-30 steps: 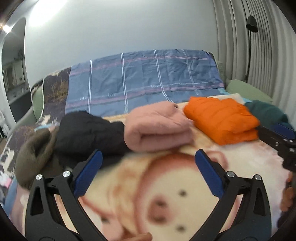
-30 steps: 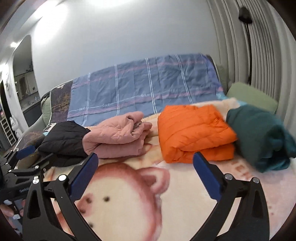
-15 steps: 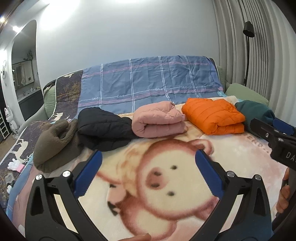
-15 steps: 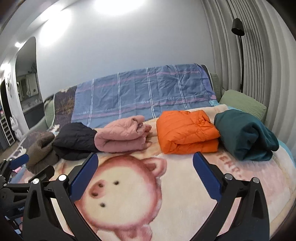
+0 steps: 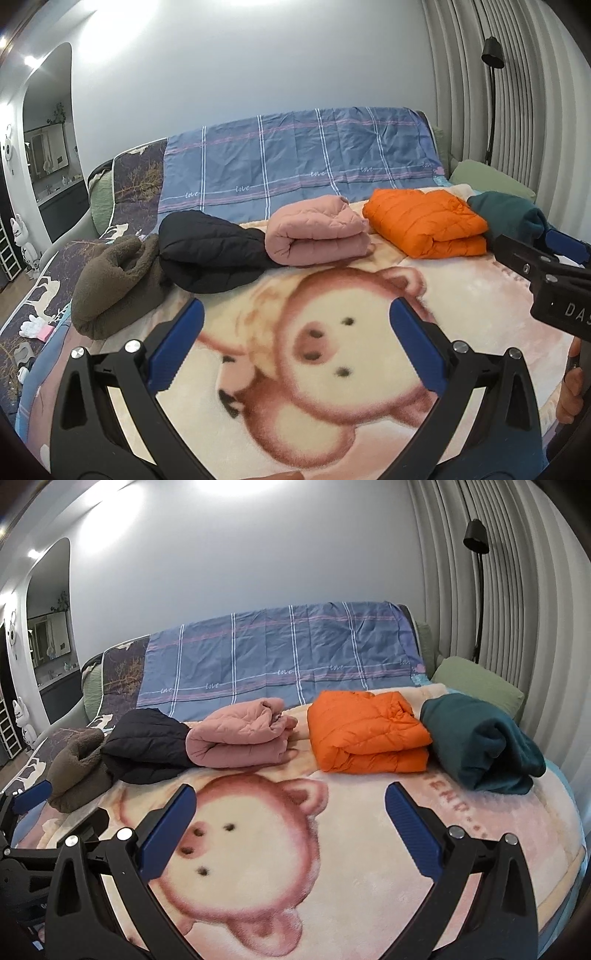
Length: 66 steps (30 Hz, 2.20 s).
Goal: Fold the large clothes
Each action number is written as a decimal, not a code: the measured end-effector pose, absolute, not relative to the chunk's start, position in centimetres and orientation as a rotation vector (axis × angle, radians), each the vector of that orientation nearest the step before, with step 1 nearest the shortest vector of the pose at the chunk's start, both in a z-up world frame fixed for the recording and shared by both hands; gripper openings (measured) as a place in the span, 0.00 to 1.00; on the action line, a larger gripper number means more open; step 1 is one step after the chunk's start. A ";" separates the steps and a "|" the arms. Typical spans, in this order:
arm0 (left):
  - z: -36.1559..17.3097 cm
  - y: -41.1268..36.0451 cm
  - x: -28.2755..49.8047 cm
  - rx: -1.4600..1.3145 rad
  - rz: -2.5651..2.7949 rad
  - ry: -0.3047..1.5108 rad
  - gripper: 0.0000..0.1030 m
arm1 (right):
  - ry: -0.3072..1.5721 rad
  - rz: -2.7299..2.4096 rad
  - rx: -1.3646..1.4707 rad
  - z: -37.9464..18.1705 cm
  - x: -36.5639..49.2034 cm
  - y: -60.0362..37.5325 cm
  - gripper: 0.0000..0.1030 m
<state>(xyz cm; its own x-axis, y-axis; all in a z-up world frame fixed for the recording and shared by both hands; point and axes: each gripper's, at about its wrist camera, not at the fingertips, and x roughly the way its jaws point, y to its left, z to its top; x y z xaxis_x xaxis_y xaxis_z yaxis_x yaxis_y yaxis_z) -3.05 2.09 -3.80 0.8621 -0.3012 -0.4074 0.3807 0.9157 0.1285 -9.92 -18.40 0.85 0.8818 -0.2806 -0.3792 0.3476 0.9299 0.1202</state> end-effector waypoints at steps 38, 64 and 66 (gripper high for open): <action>-5.7 2.4 -0.4 0.227 -0.332 0.473 0.98 | 0.438 -0.316 0.136 -0.4 -6.7 -17.6 0.99; -6.2 2.5 0.5 0.223 -0.317 0.498 0.98 | 0.469 -0.310 0.128 -1.0 -5.7 -17.0 0.99; -6.2 2.4 0.6 0.225 -0.316 0.498 0.98 | 0.470 -0.311 0.131 -1.0 -5.7 -16.9 0.99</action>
